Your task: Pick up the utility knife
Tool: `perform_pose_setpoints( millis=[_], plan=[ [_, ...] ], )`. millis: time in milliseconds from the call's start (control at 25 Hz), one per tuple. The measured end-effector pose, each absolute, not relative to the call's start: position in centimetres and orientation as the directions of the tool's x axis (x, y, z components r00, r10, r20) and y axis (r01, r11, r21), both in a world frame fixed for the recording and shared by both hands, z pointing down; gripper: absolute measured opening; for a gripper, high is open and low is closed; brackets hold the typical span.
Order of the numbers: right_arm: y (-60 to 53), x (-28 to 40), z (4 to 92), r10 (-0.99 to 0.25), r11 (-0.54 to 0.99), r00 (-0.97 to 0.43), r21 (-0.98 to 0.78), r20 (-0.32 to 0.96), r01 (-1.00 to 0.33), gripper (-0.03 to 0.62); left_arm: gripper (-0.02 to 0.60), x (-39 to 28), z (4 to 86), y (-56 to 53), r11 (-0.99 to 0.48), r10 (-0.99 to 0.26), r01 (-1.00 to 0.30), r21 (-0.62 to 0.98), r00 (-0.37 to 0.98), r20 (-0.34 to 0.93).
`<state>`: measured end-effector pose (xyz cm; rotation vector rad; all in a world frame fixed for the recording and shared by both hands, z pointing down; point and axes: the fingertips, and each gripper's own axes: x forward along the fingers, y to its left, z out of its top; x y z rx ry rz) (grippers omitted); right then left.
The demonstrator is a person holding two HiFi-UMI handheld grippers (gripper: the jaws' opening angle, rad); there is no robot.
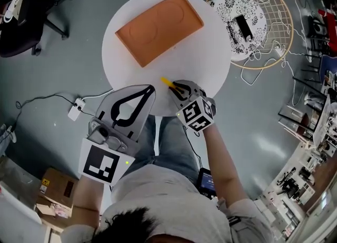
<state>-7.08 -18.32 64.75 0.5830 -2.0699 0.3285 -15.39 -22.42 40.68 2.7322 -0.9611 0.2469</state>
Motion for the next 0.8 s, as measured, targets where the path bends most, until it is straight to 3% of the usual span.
perform_pose_setpoints(
  millis=[320,800],
  plan=[
    [-18.4,-7.4,64.2,-0.296,0.827,-0.433,0.001,0.851,-0.562,0.066,0.011,-14.8,40.5,-22.2,-0.757,-0.594,-0.634,0.158,0.768,0.238],
    [-20.5,-9.2,51.9,-0.444,0.781,-0.660,-0.100,0.606,-0.617,0.066,0.011,-12.5,37.8,-21.6,-0.735,-0.642,-0.668,0.119,0.741,0.197]
  ],
)
